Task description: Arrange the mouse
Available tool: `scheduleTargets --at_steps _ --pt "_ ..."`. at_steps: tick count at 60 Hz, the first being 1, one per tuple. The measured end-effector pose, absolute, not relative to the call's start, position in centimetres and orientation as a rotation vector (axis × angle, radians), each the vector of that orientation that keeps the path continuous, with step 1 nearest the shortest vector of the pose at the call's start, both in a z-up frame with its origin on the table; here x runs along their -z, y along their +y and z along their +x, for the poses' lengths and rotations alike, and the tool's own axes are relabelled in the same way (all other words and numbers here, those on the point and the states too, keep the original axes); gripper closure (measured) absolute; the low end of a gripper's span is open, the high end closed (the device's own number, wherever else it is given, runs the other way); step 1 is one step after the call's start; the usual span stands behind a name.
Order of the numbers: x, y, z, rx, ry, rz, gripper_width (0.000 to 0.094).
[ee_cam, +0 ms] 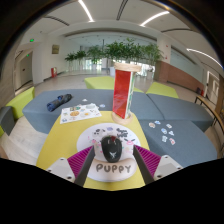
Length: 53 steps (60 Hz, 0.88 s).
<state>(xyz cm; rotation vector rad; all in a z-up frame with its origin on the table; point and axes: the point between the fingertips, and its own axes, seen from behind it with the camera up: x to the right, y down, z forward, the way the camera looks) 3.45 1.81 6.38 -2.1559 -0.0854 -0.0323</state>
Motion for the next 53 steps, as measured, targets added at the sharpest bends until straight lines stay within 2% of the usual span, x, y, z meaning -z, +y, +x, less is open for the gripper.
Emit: scheduleTargets --at_steps 14,38,53 --pt "-9.3 -6.0 0.7 0.043 -0.062 -2.097 0.0091" --pt "-13.3 -8.6 -5.6 -0.046 -0.163 -2.005 0.0101" --pt "-12.4 -8.9 -6.3 -0.037 -0.192 -2.013 0.0101"
